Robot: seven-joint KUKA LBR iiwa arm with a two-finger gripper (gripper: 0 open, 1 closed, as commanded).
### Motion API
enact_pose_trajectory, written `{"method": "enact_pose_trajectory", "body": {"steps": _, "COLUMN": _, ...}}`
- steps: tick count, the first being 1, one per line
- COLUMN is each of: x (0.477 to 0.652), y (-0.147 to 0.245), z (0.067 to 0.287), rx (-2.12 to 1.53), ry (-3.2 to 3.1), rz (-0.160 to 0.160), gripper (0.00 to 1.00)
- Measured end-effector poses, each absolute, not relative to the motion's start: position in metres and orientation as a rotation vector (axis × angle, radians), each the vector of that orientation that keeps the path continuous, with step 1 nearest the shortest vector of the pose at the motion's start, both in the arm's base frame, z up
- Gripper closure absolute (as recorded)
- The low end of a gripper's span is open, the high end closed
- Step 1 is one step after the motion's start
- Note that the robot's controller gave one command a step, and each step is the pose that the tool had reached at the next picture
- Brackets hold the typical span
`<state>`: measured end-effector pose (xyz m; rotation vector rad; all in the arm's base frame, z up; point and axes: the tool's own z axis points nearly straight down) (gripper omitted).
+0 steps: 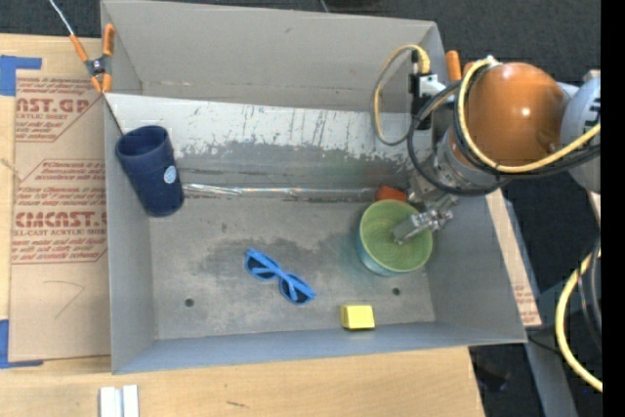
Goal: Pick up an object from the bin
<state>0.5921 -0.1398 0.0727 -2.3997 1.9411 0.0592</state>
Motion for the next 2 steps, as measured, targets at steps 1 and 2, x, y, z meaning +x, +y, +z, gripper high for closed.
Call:
{"method": "enact_pose_trajectory", "body": {"steps": 1, "x": 0.576, "y": -0.134, "z": 0.075, "rx": -2.315, "ry": 2.039, "rz": 0.067, "gripper": 1.00}}
{"method": "enact_pose_trajectory", "body": {"steps": 2, "x": 0.577, "y": -0.127, "z": 0.103, "rx": -2.447, "ry": 1.869, "rz": 0.063, "gripper": 1.00}}
